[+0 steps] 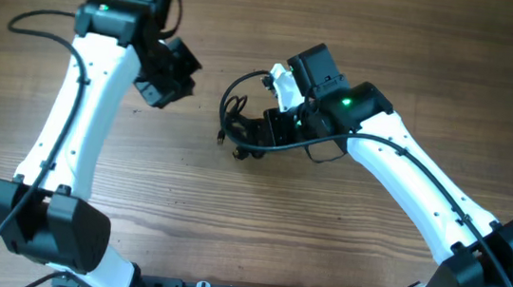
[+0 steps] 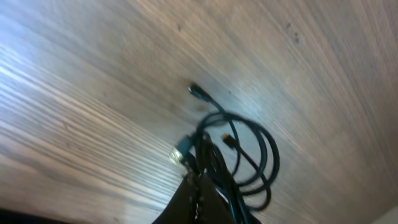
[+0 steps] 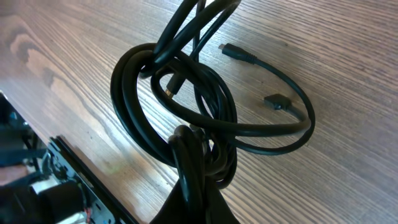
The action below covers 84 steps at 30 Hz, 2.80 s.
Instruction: Untangle cables
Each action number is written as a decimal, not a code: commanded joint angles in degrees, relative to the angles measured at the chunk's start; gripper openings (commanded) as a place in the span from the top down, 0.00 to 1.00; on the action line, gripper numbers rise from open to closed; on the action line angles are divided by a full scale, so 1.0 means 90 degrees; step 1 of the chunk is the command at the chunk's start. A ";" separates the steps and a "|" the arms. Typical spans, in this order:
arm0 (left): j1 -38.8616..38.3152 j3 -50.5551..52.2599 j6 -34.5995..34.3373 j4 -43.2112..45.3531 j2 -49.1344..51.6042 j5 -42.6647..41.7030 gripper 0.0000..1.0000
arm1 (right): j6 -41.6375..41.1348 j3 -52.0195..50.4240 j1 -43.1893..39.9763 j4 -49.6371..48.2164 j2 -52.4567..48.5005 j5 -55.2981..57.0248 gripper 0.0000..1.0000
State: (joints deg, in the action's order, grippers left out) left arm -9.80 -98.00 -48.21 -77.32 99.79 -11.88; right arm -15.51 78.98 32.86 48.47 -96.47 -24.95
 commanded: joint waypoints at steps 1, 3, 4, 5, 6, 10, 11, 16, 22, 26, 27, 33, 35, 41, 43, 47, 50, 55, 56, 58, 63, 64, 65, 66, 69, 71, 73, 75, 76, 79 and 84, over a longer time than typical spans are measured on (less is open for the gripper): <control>-0.0333 -0.0051 -0.1061 -0.0017 -0.0170 -0.0138 0.94 | -0.0597 0.0007 -0.0153 -0.0112 0.0090 0.0049 0.96; -0.0476 0.0058 -0.1069 0.0219 -0.0165 -0.0389 0.86 | -0.0682 0.0007 -0.0248 -0.0187 0.0087 -0.0049 0.96; -0.0537 0.0197 -0.1025 0.0444 -0.0165 -0.0476 0.81 | -0.0678 0.0007 -0.0294 -0.0228 0.0087 -0.0153 0.96; -0.0578 0.0415 -0.1010 0.0748 -0.0165 -0.0614 0.80 | -0.0646 0.0007 -0.0338 -0.0265 0.0087 -0.0270 0.96; -0.0597 0.0631 -0.0952 0.1061 -0.0165 -0.0794 0.80 | -0.0617 0.0007 -0.0372 -0.0287 0.0087 -0.0359 0.96; -0.0602 0.1804 -0.0410 0.2953 -0.0165 -0.1564 0.87 | -0.0578 0.0007 -0.0442 -0.0287 0.0087 -0.0403 0.96; -0.0605 0.1843 -0.0311 0.3033 -0.0165 -0.1637 0.90 | -0.0556 0.0007 -0.0442 -0.0289 0.0087 -0.0403 0.96; -0.0605 0.1846 0.0491 0.3220 -0.0209 -0.1931 0.94 | -0.0495 0.0007 -0.0442 -0.0330 0.0087 -0.0401 0.95; -0.0522 0.1846 0.1294 0.3269 -0.0442 -0.2582 0.74 | -0.0508 0.0007 -0.0442 -0.0335 0.0087 -0.0401 0.95; -0.0542 0.1848 0.1287 0.3082 -0.0457 -0.2543 0.35 | -0.0510 0.0007 -0.0440 -0.0333 0.0087 -0.0403 0.95; -0.0573 0.1848 0.1285 0.3089 -0.0457 -0.2463 0.35 | -0.0508 0.0007 -0.0440 -0.0333 0.0087 -0.0403 0.95; -0.0668 0.1848 0.1069 0.3118 -0.0457 -0.2030 0.24 | -0.0510 0.0007 -0.0440 -0.0350 0.0087 -0.0403 0.95; -0.0697 0.1848 0.0719 0.3118 -0.0442 -0.2030 0.32 | -0.0512 0.0007 -0.0440 -0.0357 0.0087 -0.0403 0.95; -0.0840 0.1853 0.0036 0.3172 -0.0197 -0.2006 0.61 | -0.0512 0.0007 -0.0440 -0.0355 0.0087 -0.0403 0.94; -0.0843 0.1853 -0.0131 0.3172 -0.0134 -0.2006 0.63 | -0.0512 0.0007 -0.0440 -0.0355 0.0087 -0.0403 0.95; -0.0845 0.1853 -0.0372 0.3172 0.0012 -0.2011 0.70 | -0.0551 0.0007 -0.0440 -0.0357 0.0087 -0.0401 0.95; -0.0860 0.1853 -0.0391 0.3213 0.0046 -0.2008 0.73 | -0.0619 0.0007 -0.0440 -0.0369 0.0087 -0.0403 0.95; -0.0860 0.1853 -0.0389 0.3364 0.0046 -0.2062 0.84 | -0.0687 0.0007 -0.0440 -0.0374 0.0087 -0.0398 0.95; -0.0857 0.1853 -0.0389 0.3393 0.0046 -0.2113 0.92 | -0.0789 0.0007 -0.0440 -0.0362 0.0087 -0.0352 0.95; -0.0852 0.1853 -0.0357 0.3502 0.0046 -0.2259 0.96 | -0.0835 0.0007 -0.0440 -0.0352 0.0087 -0.0238 0.95; -0.0488 0.1853 0.0131 0.3461 -0.0131 -0.2812 0.96 | -0.1282 0.0007 -0.0466 -0.0223 0.0075 0.0413 0.95; -0.0406 0.1853 0.0228 0.3439 -0.0165 -0.2948 0.96 | -0.1333 0.0007 -0.0476 -0.0216 0.0073 0.0481 0.95; -0.0316 0.1853 0.0350 0.3412 -0.0206 -0.3101 0.96 | -0.1345 0.0007 -0.0500 -0.0221 0.0046 0.0517 0.95; -0.0199 0.1853 0.0515 0.3361 -0.0265 -0.3291 0.96 | -0.1375 0.0007 -0.0529 -0.0226 0.0027 0.0532 0.95; 0.0165 0.1853 0.0945 0.3177 -0.0442 -0.3840 0.96 | -0.1443 0.0007 -0.0597 -0.0223 -0.0102 0.0554 0.95; 0.0333 0.1853 0.1086 0.3143 -0.0508 -0.4192 0.96 | -0.1443 0.0007 -0.0602 -0.0226 -0.0172 0.0554 0.95; 0.0537 0.1853 0.1314 0.3145 -0.0559 -0.4733 0.96 | -0.1450 0.0007 -0.0602 -0.0248 -0.0221 0.0563 0.95; 0.0797 0.1853 0.1571 0.3162 -0.0590 -0.5457 0.96 | -0.1467 0.0007 -0.0602 -0.0262 -0.0267 0.0612 0.95; 0.1005 0.1853 0.1768 0.3160 -0.0590 -0.6037 0.96 | -0.1464 0.0007 -0.0602 -0.0260 -0.0299 0.0634 0.95; 0.1409 0.1853 0.1994 0.3160 -0.0590 -0.6805 0.96 | -0.1467 0.0007 -0.0614 -0.0265 -0.0330 0.0629 0.95; 0.1972 0.1853 0.1996 0.3162 -0.0590 -0.7414 0.96 | -0.1464 0.0007 -0.0619 -0.0255 -0.0342 0.0631 0.95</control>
State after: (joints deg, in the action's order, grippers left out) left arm 3.46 -80.29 -33.01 -49.74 97.30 -69.21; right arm -27.83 80.18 28.32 44.47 -97.65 -23.75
